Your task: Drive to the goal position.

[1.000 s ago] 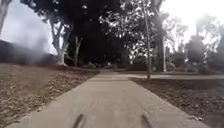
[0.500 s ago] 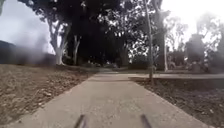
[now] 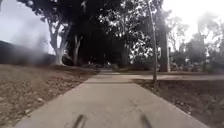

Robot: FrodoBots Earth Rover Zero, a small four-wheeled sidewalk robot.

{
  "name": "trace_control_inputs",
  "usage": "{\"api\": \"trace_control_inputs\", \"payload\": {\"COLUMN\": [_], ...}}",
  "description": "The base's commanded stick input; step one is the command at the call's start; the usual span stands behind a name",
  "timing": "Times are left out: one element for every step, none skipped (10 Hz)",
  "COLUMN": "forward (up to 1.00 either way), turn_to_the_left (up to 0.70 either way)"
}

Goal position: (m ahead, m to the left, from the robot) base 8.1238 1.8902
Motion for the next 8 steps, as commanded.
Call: {"api": "trace_control_inputs", "payload": {"forward": [0.7,0.7,0.7,0.7,0.7,0.7,0.7,0.7], "turn_to_the_left": [0.0,0.0,0.0,0.0,0.0,0.0,0.0,0.0]}}
